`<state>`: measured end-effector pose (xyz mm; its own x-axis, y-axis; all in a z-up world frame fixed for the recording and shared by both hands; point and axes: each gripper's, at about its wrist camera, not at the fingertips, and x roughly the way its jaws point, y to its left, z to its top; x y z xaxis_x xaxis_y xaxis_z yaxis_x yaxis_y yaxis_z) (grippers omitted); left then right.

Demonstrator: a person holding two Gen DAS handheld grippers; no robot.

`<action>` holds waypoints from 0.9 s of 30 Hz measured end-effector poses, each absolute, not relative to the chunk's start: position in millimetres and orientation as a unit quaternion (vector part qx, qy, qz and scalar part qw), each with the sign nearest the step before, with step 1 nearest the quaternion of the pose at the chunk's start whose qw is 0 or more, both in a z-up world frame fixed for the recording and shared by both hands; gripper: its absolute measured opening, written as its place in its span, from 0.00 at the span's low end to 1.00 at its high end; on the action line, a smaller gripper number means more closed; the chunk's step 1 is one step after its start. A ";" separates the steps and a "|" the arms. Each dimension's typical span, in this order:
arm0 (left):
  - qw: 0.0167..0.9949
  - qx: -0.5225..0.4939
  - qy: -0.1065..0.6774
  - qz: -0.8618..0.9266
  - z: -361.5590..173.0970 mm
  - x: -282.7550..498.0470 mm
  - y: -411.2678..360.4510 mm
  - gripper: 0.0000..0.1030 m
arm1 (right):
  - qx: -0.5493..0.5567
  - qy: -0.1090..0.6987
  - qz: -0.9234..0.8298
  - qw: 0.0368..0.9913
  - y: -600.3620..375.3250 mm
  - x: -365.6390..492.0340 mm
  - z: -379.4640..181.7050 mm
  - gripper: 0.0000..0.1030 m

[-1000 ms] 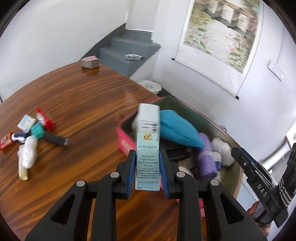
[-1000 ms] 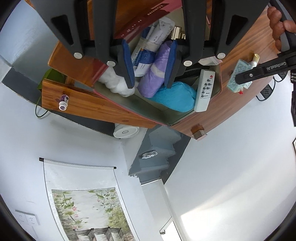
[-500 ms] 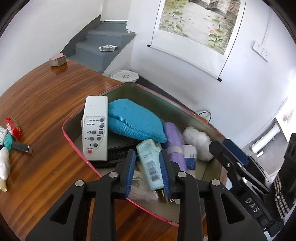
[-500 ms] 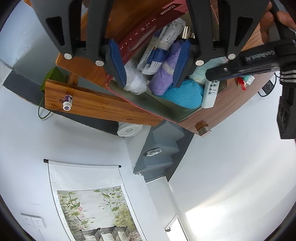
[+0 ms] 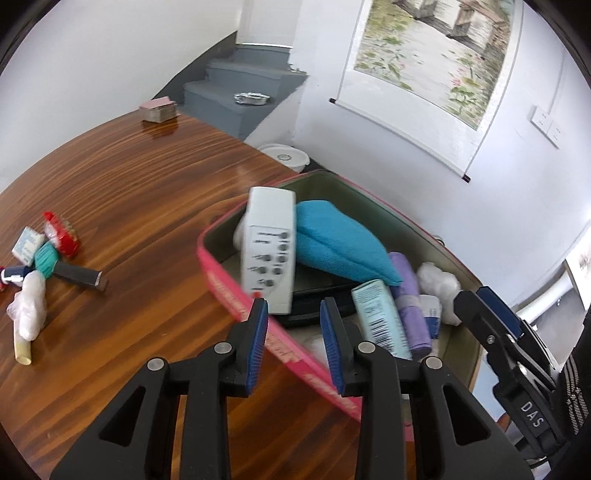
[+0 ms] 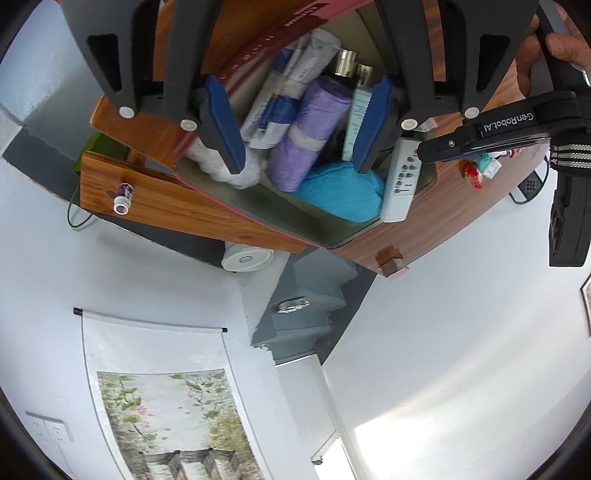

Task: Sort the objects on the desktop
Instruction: 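Lower the Estee Lauder box and purple roll into the tin box and open both tools, then move both tools back to the table and grasp the white tube with the left tool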

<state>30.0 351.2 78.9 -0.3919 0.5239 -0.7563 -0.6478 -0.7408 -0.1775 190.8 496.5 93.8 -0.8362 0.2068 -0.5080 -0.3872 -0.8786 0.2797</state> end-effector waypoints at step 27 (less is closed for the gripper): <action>0.123 -0.427 -0.014 0.896 52.9 -46.9 142.2 0.48 | -0.279 0.122 0.952 0.041 393.1 150.4 98.3 0.75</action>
